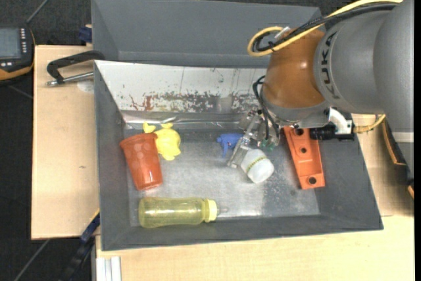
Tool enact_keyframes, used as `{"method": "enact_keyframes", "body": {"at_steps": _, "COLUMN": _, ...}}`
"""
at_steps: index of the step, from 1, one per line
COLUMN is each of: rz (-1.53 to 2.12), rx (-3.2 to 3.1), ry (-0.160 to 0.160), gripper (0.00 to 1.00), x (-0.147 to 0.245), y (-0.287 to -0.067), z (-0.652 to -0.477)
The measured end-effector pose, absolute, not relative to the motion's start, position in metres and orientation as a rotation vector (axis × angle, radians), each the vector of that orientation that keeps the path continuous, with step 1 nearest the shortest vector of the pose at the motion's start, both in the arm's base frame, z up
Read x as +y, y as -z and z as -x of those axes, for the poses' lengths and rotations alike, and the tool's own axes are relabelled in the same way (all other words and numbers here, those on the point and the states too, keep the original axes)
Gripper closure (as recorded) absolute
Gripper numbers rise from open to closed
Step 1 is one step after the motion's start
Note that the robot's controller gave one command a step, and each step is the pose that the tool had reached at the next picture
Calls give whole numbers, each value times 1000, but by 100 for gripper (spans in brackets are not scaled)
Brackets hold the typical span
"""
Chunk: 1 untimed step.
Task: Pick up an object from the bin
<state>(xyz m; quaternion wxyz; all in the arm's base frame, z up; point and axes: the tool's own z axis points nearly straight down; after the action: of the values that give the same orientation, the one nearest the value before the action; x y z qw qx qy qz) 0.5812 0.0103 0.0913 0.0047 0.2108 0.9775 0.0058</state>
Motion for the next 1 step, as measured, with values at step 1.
{"method": "enact_keyframes", "body": {"at_steps": 1, "rz": -661, "rx": 3062, "ry": -18, "gripper": 0, "x": 10, "y": -91, "z": -581}}
